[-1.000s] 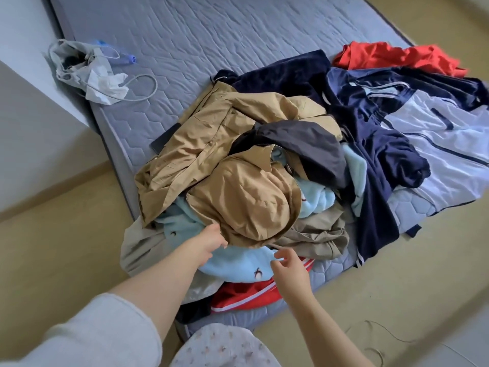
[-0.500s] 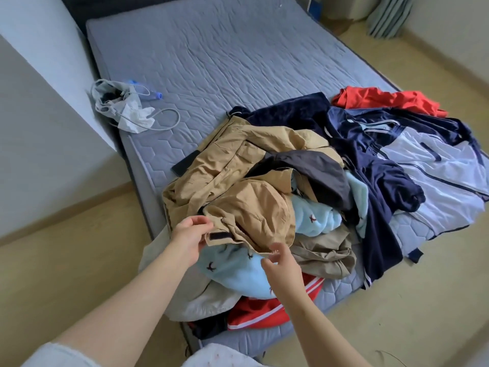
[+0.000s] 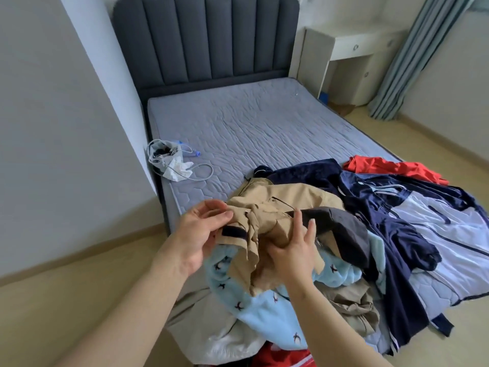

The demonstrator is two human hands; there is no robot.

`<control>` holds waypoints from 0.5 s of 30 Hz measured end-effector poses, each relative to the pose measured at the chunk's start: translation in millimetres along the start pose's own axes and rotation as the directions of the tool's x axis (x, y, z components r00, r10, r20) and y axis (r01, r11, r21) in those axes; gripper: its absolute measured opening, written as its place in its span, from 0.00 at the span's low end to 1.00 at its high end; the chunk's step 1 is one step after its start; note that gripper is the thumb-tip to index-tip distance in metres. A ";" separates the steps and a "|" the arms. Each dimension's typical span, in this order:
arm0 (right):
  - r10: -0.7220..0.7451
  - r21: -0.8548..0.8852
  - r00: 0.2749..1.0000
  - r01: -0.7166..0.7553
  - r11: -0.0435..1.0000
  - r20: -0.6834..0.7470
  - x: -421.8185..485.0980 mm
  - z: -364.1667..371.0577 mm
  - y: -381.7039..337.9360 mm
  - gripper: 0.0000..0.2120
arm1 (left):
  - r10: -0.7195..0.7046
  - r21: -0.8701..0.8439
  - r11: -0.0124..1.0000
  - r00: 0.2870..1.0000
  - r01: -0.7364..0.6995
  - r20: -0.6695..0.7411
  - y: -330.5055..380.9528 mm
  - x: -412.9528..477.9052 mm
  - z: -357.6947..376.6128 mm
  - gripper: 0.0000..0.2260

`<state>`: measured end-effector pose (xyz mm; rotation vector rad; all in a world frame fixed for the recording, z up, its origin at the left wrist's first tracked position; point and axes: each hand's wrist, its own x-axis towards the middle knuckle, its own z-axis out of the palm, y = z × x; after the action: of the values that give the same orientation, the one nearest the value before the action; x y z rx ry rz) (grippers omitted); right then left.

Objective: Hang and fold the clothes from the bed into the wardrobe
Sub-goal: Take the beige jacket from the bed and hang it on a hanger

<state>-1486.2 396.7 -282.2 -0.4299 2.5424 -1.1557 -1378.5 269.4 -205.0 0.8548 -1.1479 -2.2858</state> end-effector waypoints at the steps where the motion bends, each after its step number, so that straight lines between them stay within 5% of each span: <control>1: -0.018 -0.039 1.000 0.017 0.999 -0.018 2.9 -5.4 -8.4 0.34 | 0.044 -0.021 0.999 0.998 -0.043 0.048 9.5 -6.5 2.6 0.07; 3: -0.066 -0.068 0.998 0.065 0.996 -0.008 7.7 -14.3 -25.8 0.19 | 0.143 -0.043 0.990 0.979 -0.138 0.144 29.8 -17.1 10.9 0.09; 6: -0.106 0.145 0.993 0.114 0.983 -0.058 10.3 -28.2 -53.8 0.08 | 0.292 -0.092 0.956 0.930 -0.278 0.224 55.2 -22.3 22.8 0.10; 11: -0.156 0.518 0.967 0.240 0.821 -0.202 9.3 -60.8 -87.6 0.13 | 0.477 -0.155 0.878 0.852 -0.453 0.213 67.1 -9.6 24.5 0.15; 15: -0.179 0.642 0.977 0.210 0.737 -0.114 1.4 -76.9 -101.7 0.15 | 0.436 0.217 0.836 0.850 -0.504 0.294 49.3 3.5 12.0 0.20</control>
<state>-1504.1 383.8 -156.6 -0.4892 1.9548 -2.0390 -1384.0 246.3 -160.0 0.3319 -1.6201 -1.8597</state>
